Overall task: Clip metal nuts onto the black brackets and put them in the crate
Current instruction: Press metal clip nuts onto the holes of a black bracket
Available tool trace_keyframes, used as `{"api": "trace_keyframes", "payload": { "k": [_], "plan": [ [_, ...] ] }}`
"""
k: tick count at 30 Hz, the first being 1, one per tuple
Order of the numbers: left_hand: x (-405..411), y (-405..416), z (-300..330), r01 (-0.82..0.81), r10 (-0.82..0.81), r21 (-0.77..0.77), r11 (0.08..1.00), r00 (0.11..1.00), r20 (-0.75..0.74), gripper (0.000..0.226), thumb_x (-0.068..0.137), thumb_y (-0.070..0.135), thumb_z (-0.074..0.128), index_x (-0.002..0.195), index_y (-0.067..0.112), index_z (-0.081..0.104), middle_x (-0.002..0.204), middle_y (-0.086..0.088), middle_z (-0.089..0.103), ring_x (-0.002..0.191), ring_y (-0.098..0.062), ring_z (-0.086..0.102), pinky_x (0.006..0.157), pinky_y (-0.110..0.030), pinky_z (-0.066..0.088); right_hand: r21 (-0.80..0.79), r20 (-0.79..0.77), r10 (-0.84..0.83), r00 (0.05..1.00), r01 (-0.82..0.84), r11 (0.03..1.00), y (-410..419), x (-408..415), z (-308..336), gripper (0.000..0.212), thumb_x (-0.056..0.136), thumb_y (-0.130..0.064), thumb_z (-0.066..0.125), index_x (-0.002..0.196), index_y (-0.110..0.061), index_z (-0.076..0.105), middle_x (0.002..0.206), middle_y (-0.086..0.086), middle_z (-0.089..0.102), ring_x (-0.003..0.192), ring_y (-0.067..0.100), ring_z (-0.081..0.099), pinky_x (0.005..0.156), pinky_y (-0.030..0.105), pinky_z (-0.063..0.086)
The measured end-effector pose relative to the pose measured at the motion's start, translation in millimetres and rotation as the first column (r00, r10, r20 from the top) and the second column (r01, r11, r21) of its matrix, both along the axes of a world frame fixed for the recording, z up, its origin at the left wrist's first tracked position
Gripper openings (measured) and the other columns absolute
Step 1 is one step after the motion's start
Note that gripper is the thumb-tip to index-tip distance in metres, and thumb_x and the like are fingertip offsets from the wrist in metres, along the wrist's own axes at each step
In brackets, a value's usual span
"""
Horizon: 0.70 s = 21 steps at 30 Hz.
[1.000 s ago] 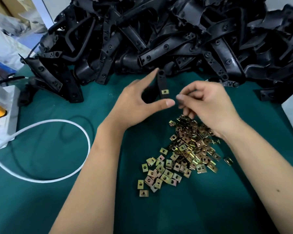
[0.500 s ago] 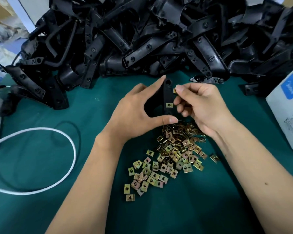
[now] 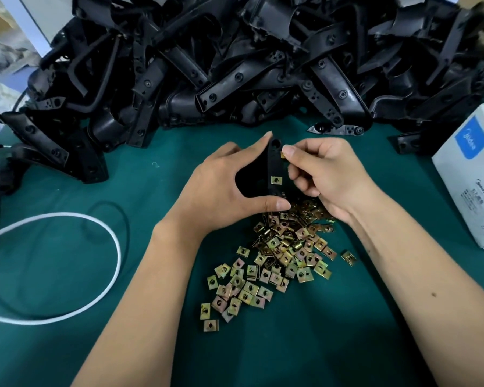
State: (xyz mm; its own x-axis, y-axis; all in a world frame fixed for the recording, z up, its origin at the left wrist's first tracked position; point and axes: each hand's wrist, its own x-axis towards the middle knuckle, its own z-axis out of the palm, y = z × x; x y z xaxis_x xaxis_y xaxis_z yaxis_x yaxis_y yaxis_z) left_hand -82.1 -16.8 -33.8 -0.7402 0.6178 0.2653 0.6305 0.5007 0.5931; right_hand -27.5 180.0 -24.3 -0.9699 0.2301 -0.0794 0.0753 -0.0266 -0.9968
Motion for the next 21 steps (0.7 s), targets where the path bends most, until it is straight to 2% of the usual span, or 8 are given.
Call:
{"api": "trace_keyframes", "payload": {
  "k": [4,9,14,17,21],
  "plan": [
    [2.8,3.7,1.3,-0.007,0.007,-0.004,1.0,1.0,0.001,0.112,0.06,0.087,0.067,0.158,0.043,0.034,0.098,0.008,0.048,0.092,-0.007,0.052,0.077,-0.024,0.042,0.02,0.004,0.023,1.0,-0.023,1.0,4.3,0.9,1.3,0.018,0.101,-0.014,0.064,0.085,-0.006,0.065,0.054,0.0,0.056,0.039,0.008,0.042,0.033,0.017,0.025],
    [5.4,6.7,3.8,-0.011,0.011,-0.058,0.998,1.0,-0.007,0.114,0.058,0.089,0.067,0.158,0.044,0.034,0.099,0.007,0.048,0.091,-0.007,0.051,0.08,-0.027,0.047,0.03,0.03,0.042,0.999,-0.043,0.999,0.1,0.6,-0.7,0.021,0.1,-0.016,0.065,0.083,-0.005,0.063,0.051,0.0,0.053,0.036,0.007,0.039,0.032,0.017,0.024],
    [7.3,8.2,6.1,-0.032,0.029,-0.058,0.998,0.999,-0.04,0.114,0.058,0.091,0.064,0.158,0.047,0.032,0.099,0.01,0.046,0.09,-0.006,0.05,0.077,-0.024,0.042,-0.032,0.031,0.036,0.999,-0.035,0.999,1.1,1.2,0.1,0.025,0.099,-0.019,0.068,0.077,-0.009,0.063,0.05,0.001,0.048,0.036,0.009,0.034,0.034,0.017,0.02],
    [8.8,8.8,9.3,-0.042,0.038,-0.054,0.998,0.997,-0.072,0.114,0.057,0.092,0.063,0.158,0.047,0.032,0.1,0.01,0.047,0.091,-0.006,0.05,0.077,-0.025,0.043,-0.033,0.005,0.029,1.0,-0.029,0.999,-0.2,3.5,2.2,0.028,0.098,-0.022,0.069,0.073,-0.012,0.061,0.05,0.0,0.044,0.038,0.011,0.03,0.037,0.018,0.019],
    [15.9,16.9,18.7,-0.069,0.065,-0.025,0.997,0.991,-0.119,0.116,0.057,0.094,0.06,0.158,0.046,0.031,0.102,0.009,0.047,0.088,-0.003,0.046,0.073,-0.016,0.037,-0.053,-0.111,-0.064,0.992,0.059,0.997,-5.4,10.4,9.7,0.031,0.099,-0.02,0.07,0.069,-0.012,0.061,0.049,-0.002,0.043,0.042,0.009,0.03,0.039,0.018,0.025]
  ]
}}
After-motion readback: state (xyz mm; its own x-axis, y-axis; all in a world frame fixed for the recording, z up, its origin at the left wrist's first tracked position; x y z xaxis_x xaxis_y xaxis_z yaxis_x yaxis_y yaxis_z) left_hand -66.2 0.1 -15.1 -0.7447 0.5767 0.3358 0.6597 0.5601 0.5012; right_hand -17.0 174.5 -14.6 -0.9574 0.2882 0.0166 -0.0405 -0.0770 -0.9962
